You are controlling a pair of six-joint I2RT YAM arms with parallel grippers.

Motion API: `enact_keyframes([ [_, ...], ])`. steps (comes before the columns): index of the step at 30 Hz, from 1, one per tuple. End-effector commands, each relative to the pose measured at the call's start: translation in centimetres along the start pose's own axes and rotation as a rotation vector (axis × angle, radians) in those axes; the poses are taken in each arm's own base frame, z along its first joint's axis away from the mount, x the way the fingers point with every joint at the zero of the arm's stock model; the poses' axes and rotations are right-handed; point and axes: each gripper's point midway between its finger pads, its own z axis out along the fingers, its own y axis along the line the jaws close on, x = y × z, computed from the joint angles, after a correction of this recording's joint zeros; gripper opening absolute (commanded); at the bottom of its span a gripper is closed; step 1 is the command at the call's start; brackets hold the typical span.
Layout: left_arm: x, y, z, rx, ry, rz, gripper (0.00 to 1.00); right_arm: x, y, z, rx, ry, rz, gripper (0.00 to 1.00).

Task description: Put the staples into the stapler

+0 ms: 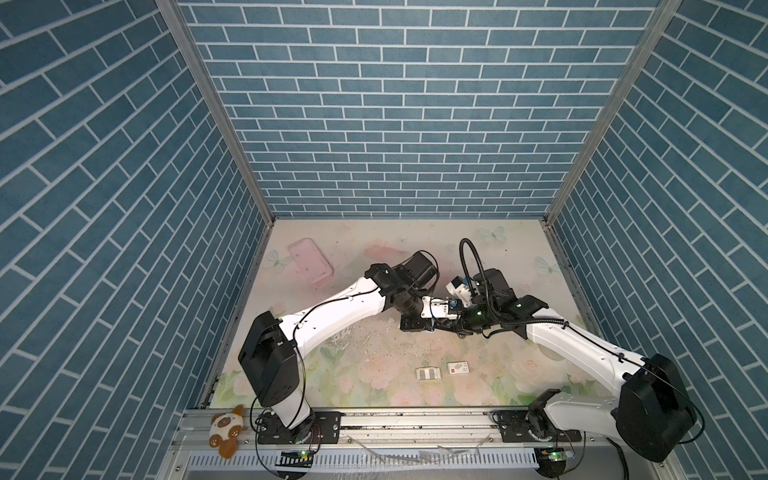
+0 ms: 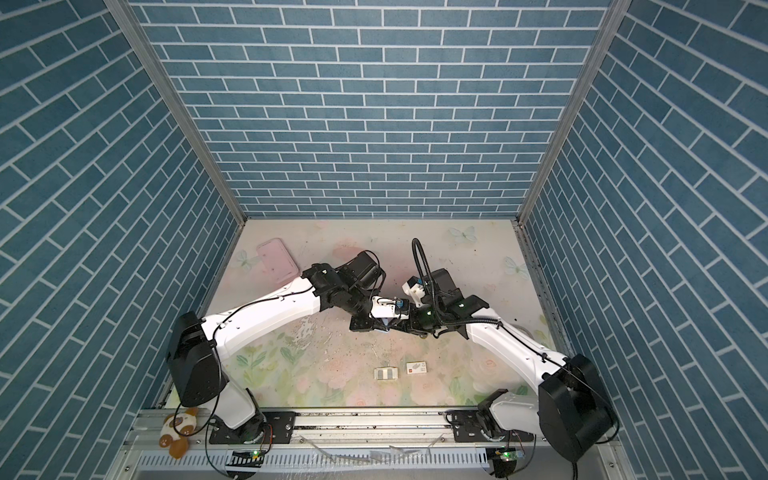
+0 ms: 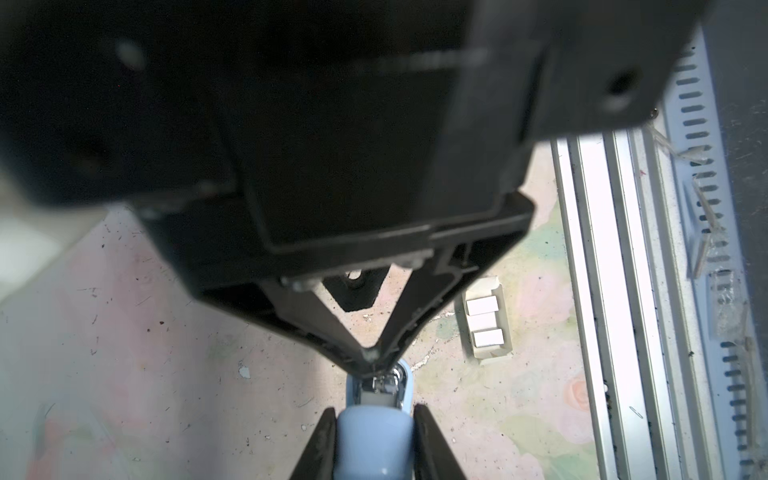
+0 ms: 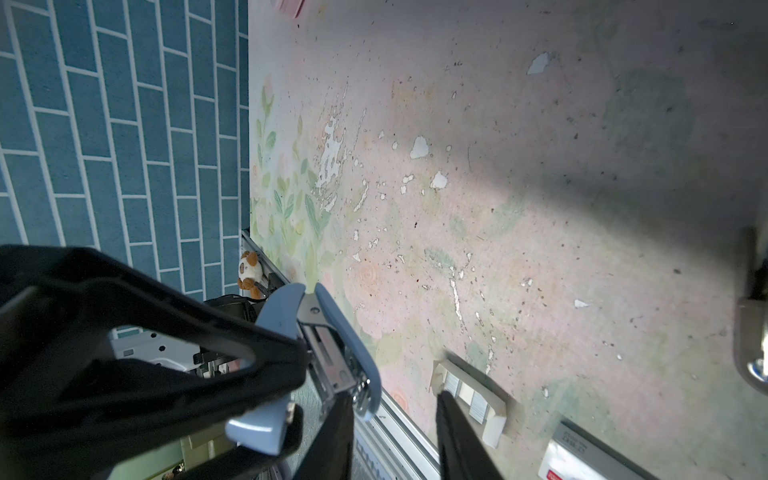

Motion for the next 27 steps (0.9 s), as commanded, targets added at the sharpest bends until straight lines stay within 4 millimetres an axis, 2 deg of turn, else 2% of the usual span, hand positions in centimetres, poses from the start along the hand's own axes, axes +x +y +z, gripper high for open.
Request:
enact_keyframes([
  [1, -0.5, -0.1, -1.0, -0.006, -0.029, -0.006, 0.07, -0.3, 0.2, 0.1, 0.004, -0.004, 0.006, 0.33],
  [27, -3.3, 1.2, -2.9, -0.016, -0.132, -0.081, 0.05, -0.6, -0.2, 1.1, -0.026, -0.045, 0.028, 0.27],
])
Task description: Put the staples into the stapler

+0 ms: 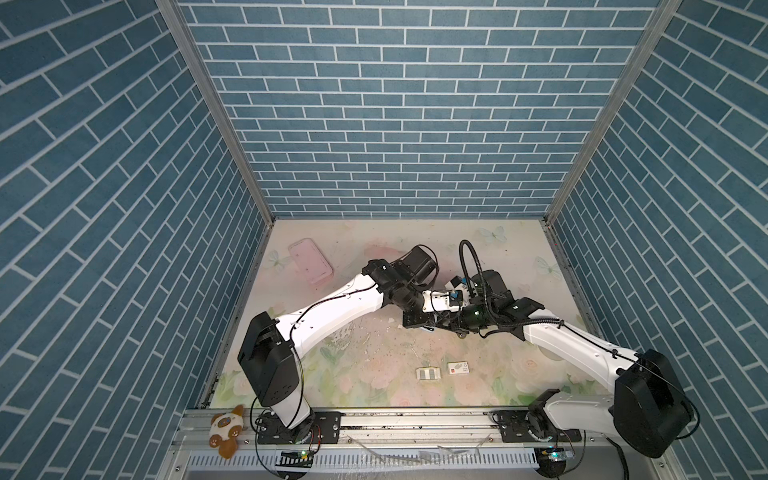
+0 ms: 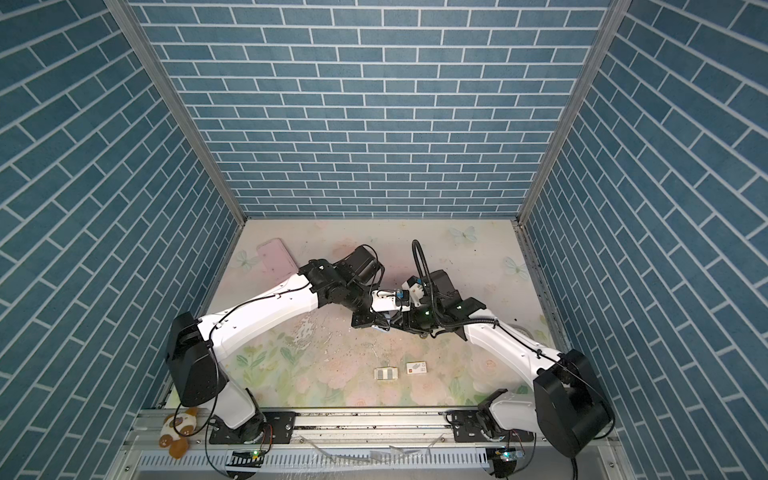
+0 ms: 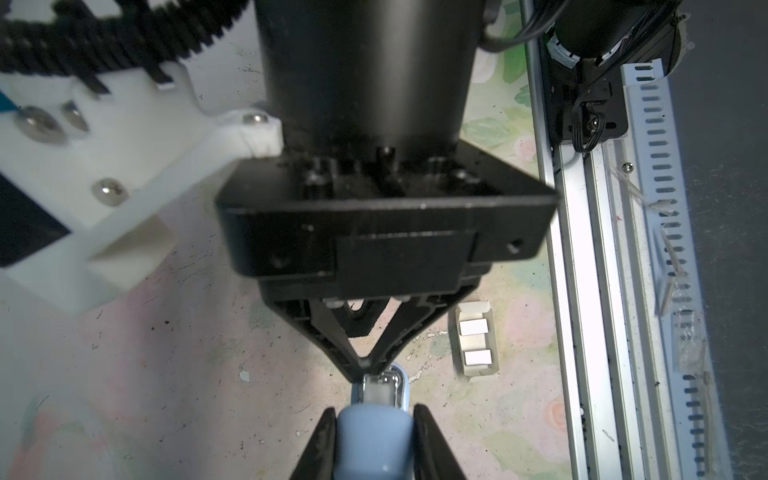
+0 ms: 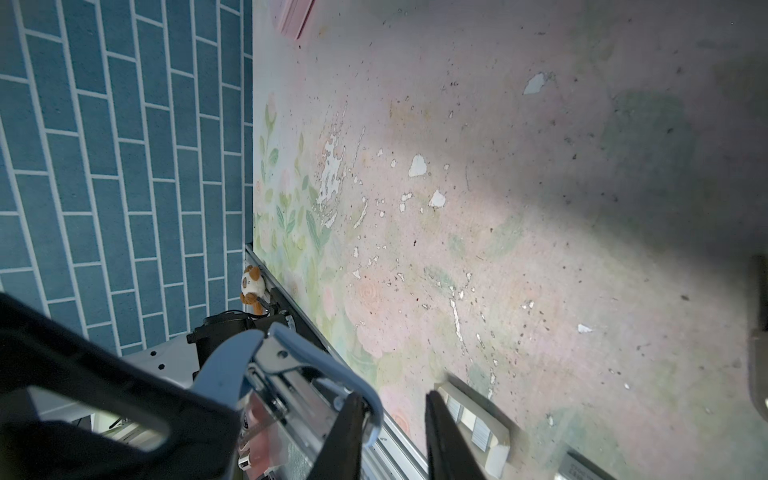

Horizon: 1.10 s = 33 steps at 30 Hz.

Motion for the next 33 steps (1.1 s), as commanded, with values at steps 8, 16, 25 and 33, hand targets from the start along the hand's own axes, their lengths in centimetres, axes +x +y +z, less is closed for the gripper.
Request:
enact_keyframes([
  [8, -3.0, 0.6, -2.0, -0.003, -0.112, -0.037, 0.05, -0.3, 0.6, 0.2, -0.047, -0.045, 0.005, 0.27],
  [16, -3.5, 0.8, -2.0, 0.002, -0.131, -0.063, 0.05, -1.3, 1.5, 0.2, -0.093, -0.098, -0.018, 0.27],
  [25, -4.2, 1.1, -2.1, 0.005, -0.160, -0.096, 0.05, -1.2, 1.3, 0.4, -0.088, -0.099, -0.015, 0.28],
  [33, -4.6, 1.7, -2.4, -0.007, -0.178, -0.119, 0.05, -1.1, 1.2, 0.3, -0.085, -0.108, -0.012, 0.29],
])
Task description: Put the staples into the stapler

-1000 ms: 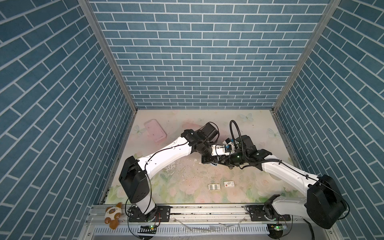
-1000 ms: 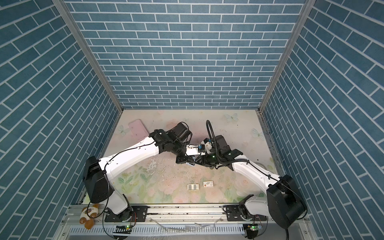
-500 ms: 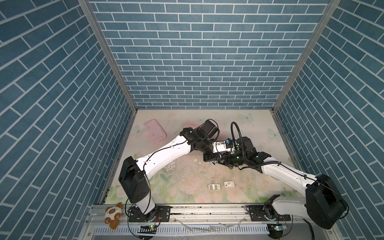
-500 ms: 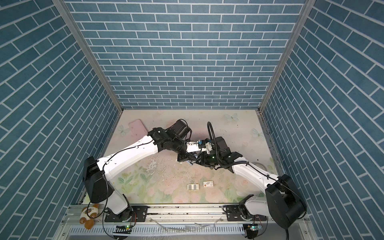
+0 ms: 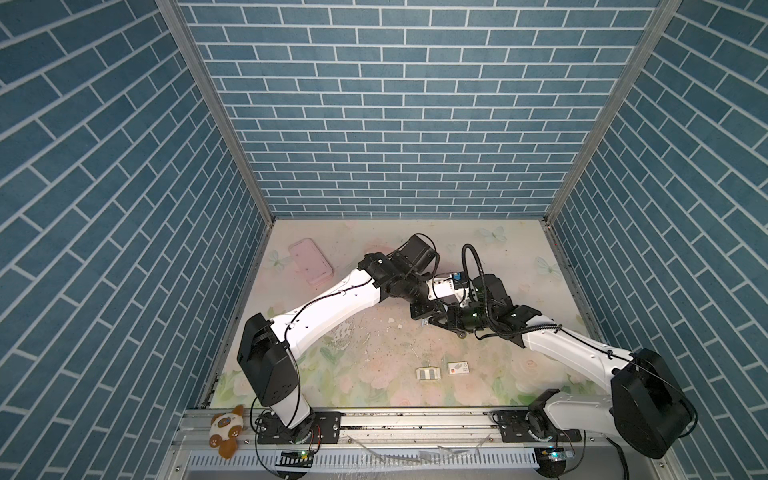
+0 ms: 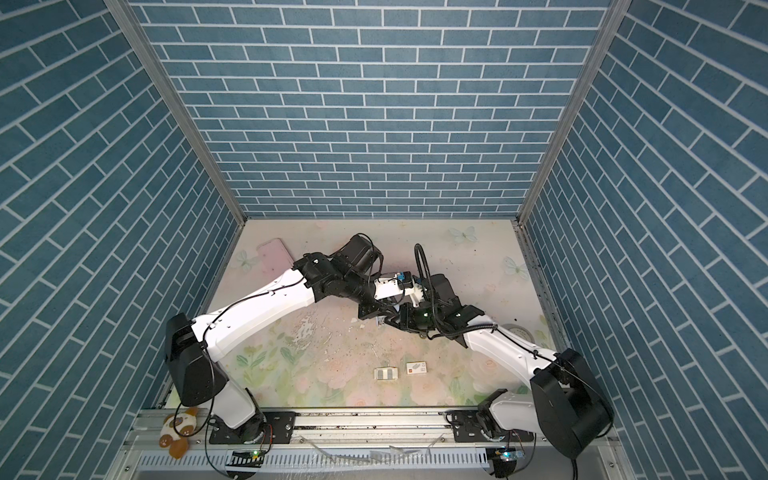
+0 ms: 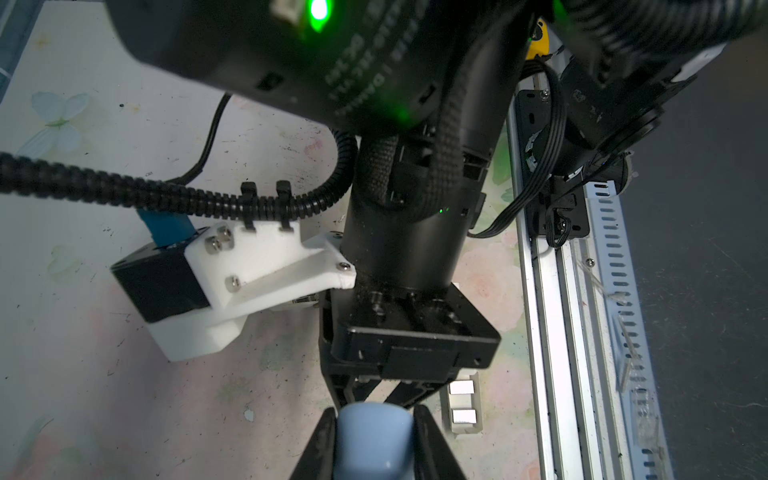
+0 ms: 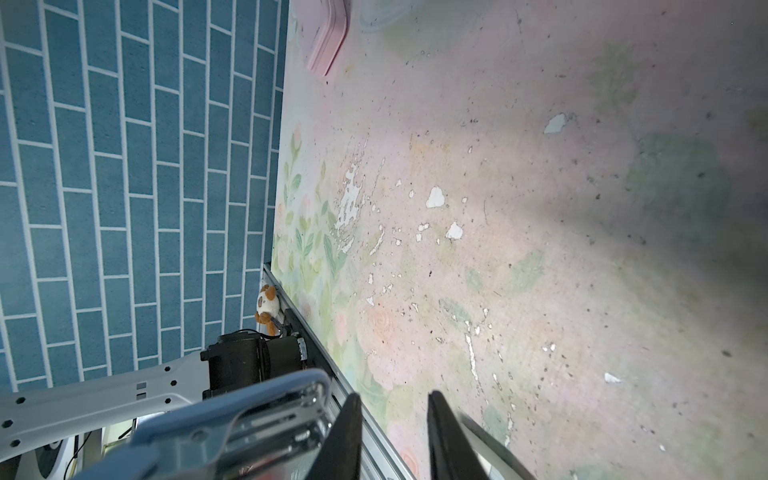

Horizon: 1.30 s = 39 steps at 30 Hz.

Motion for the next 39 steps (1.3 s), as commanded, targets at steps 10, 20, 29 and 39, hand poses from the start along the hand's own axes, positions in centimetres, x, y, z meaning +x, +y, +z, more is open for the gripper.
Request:
enact_keyframes([
  [10, 0.7, 1.1, -0.5, 0.001, -0.025, -0.058, 0.05, 0.7, -2.0, -2.5, 0.154, -0.077, -0.014, 0.41],
  [20, 0.1, 1.5, -2.1, 0.199, -0.146, -0.237, 0.06, 2.3, 3.8, -5.4, -0.145, -0.147, -0.191, 0.58],
  [29, -2.1, 0.7, -2.6, 0.325, -0.218, -0.295, 0.07, 0.7, 6.1, -7.1, -0.159, -0.234, -0.283, 0.61],
  [39, -2.5, -0.1, -2.7, 0.404, -0.237, -0.319, 0.07, -0.5, 8.3, -7.2, -0.257, -0.276, -0.327, 0.62],
])
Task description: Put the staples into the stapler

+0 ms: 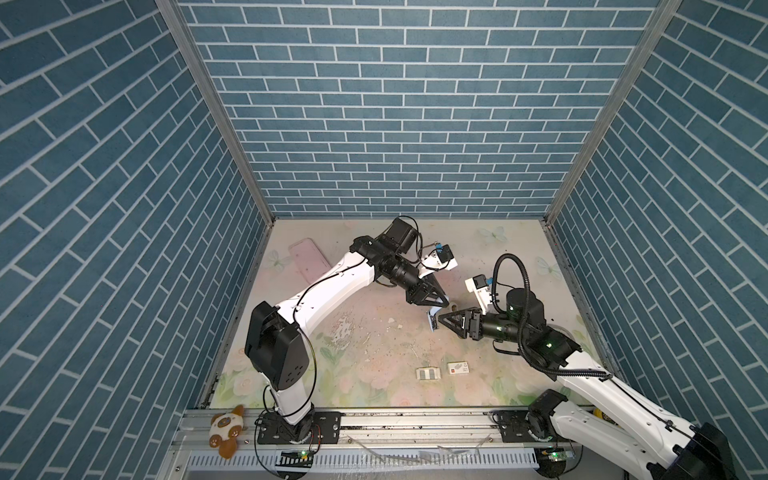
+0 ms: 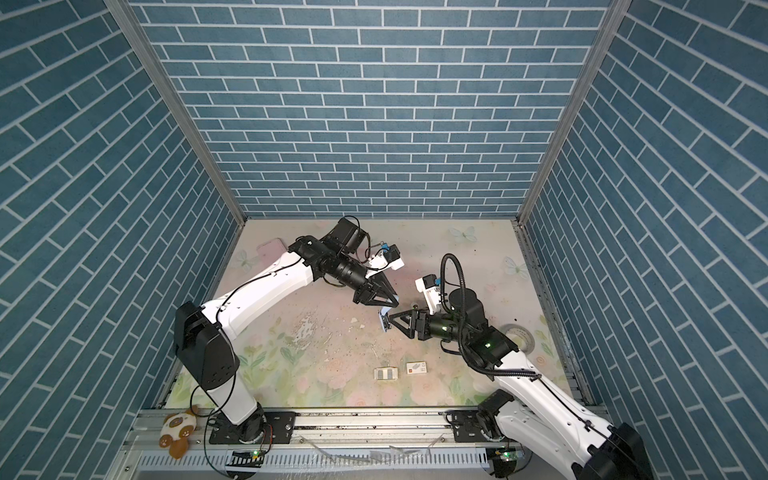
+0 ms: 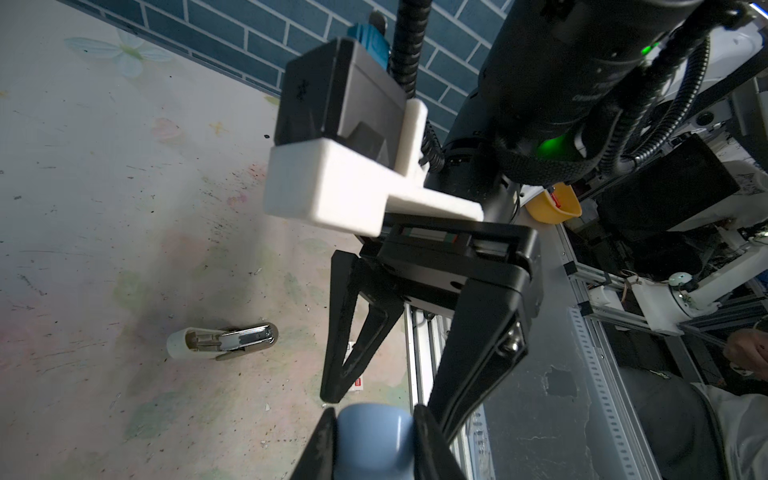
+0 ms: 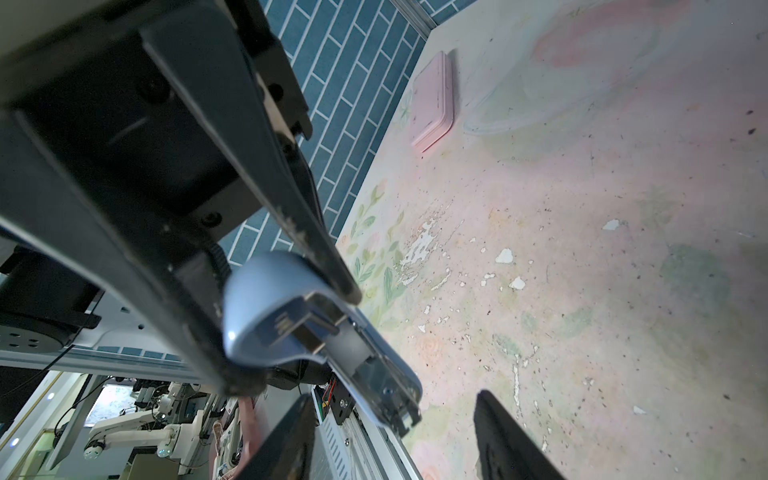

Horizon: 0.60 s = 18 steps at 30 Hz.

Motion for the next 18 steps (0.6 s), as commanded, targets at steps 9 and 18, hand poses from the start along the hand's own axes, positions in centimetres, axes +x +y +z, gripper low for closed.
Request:
enact_keyframes([
  [9, -0.8, -0.5, 0.4, 0.096, -0.026, -0.057, 0.07, -1.7, 2.5, 0.9, -0.102, -0.034, -0.061, 0.61],
  [18, -1.2, -0.7, 0.5, 0.134, -0.044, -0.079, 0.08, -1.8, 2.1, 1.5, -0.107, -0.039, -0.051, 0.55],
])
